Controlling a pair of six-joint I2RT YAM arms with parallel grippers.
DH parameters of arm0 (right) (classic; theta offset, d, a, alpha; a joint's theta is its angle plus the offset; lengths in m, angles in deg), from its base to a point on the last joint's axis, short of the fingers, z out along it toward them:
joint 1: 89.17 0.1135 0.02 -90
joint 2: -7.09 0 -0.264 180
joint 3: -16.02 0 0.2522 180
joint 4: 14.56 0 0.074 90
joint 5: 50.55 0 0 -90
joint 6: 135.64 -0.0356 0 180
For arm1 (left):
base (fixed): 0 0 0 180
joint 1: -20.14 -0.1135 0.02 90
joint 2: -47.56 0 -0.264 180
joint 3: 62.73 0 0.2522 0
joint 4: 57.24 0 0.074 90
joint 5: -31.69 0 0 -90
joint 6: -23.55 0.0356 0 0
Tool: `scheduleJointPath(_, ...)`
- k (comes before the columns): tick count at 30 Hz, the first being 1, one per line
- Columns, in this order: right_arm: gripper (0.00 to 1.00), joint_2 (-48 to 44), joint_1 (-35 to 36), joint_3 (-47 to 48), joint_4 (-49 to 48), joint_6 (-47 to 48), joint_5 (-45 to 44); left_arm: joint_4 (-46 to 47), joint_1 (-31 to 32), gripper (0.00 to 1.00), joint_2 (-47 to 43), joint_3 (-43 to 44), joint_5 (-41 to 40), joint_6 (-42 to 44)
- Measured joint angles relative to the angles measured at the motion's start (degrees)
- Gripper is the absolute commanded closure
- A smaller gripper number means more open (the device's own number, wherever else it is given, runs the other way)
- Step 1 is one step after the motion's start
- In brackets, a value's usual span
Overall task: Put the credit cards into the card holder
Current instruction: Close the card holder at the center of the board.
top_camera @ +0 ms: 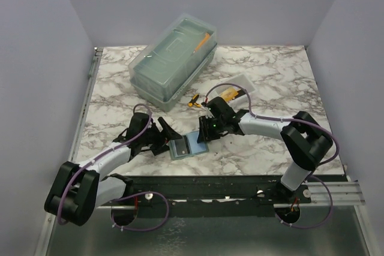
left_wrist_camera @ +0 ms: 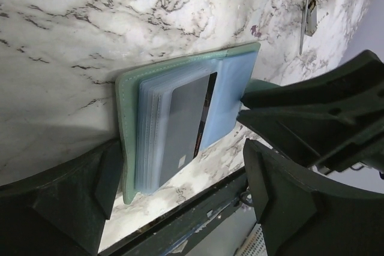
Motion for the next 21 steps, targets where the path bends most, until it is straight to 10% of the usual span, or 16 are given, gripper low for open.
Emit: scheduleJointPath(21,0.59,2.73,-0.68,-4.81,-14.25,-8.04,5.66,11.1,6.62,0.17,2.82,7.43,5.4,-5.18)
